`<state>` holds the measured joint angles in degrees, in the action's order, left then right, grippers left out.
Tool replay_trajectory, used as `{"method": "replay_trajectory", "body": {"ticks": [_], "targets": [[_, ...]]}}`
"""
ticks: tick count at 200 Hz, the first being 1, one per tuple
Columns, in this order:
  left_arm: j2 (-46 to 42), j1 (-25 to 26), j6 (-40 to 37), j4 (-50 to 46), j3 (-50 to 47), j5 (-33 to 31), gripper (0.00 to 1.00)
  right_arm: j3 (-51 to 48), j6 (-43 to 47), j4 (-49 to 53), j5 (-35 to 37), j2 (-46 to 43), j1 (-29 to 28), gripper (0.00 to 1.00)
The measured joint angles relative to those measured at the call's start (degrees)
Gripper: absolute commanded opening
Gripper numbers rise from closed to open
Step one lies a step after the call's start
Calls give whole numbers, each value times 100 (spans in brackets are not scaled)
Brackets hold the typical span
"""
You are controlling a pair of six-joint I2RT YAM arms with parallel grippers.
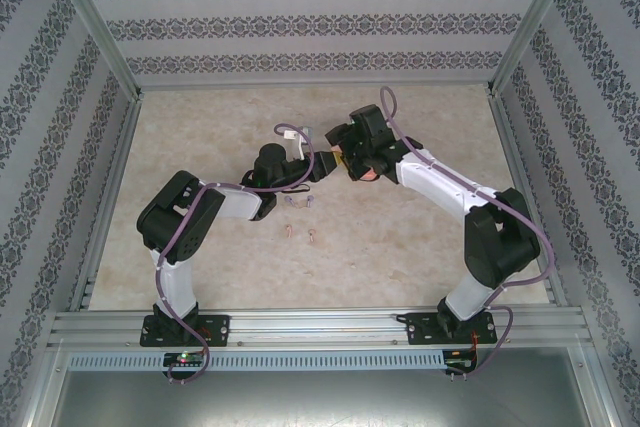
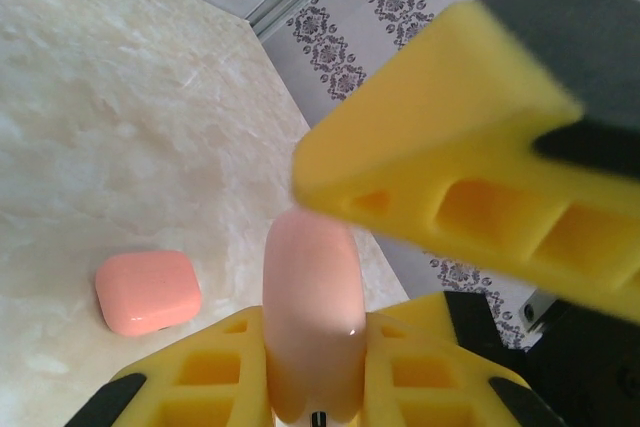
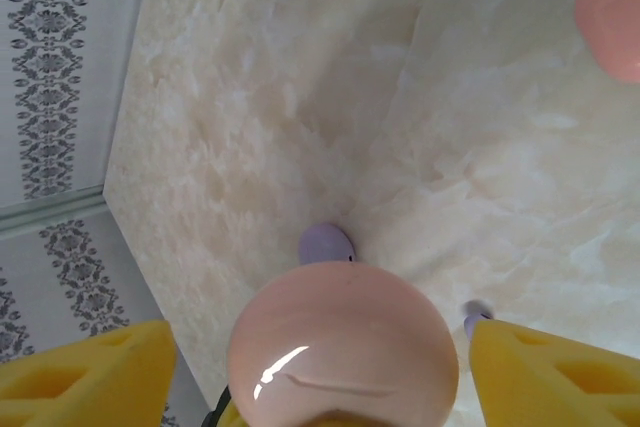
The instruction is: Insert the wireless bluetooth earbuds into the charging case
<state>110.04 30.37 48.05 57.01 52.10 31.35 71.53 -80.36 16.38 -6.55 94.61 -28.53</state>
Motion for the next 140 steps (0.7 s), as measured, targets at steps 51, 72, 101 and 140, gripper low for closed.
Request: {"method": "replay_trajectory", "body": {"ticks": [51,72,101,140], "targets": [[-352,-105,-92,-385,-44,323,0,-149,1108,11,-42,-1008,435,80],[-684,-258,-264,-715,-55,614,0,-487,1871,-138,-188,-1419,568,80],[-1115,-439,-595,-1329,-46,1058,0,-1126,3018,-439,-542,-1707,697,80],[-1399,-496,-1121,-2306,127,1552,0,-1696,4148,-894,-1161,-1891,704,79]]}}
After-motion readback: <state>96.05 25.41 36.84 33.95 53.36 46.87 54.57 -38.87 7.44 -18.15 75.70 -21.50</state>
